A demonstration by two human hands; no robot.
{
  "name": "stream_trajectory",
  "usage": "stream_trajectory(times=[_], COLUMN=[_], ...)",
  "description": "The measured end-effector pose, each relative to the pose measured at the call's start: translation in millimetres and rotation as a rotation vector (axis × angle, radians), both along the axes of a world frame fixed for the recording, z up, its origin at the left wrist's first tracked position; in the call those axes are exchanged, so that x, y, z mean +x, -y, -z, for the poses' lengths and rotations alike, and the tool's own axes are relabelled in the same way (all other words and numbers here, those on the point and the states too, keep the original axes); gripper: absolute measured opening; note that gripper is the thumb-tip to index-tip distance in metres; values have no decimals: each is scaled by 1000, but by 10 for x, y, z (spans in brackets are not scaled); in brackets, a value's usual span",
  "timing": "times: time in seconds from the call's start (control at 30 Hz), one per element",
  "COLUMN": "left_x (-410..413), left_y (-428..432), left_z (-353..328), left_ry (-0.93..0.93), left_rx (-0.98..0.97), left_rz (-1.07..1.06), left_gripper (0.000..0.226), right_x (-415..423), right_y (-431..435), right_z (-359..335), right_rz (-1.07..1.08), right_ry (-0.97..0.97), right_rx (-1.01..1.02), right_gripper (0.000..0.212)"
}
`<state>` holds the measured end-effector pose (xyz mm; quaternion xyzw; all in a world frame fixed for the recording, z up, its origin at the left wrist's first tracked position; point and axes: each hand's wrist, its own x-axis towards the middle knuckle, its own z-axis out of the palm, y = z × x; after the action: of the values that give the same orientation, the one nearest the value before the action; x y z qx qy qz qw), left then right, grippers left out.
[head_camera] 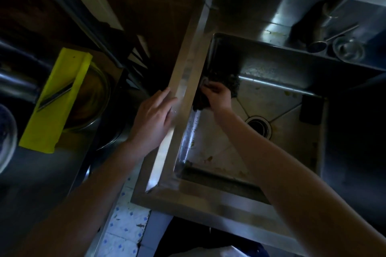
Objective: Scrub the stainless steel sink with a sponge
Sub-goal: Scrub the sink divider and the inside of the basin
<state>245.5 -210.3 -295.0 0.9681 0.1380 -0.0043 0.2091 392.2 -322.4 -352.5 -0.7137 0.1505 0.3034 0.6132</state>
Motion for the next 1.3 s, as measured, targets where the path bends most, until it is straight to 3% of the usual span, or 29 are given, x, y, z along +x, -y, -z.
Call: stream_trajectory(times=[0.23, 0.37, 0.57, 0.77, 0.9, 1.03, 1.3], left_x=[-6, 3, 30, 28, 45, 35, 58], left_y=[0, 85, 101, 124, 96, 78, 37], left_z=[16, 73, 146, 200, 227, 237, 253], left_ry=[-24, -9, -22, -74, -84, -78, -120], left_rx=[-12, -26, -52, -40, -76, -113, -101], left_rz=[16, -11, -28, -53, -47, -48, -33], left_gripper=[42, 41, 43, 46, 47, 48, 48], right_x=[257, -195, -1089, -1331, -1159, -702, 604], right_y=[-100, 68, 416, 531, 414, 221, -232], right_z=[12, 76, 139, 171, 149, 139, 32], right_rz=[17, -60, -284, -433, -295, -133, 95], right_ry=[24, 4, -212, -201, -306, -283, -44], right_rx=[12, -10, -76, -93, -86, -33, 63], right_gripper=[31, 21, 19, 25, 19, 18, 22])
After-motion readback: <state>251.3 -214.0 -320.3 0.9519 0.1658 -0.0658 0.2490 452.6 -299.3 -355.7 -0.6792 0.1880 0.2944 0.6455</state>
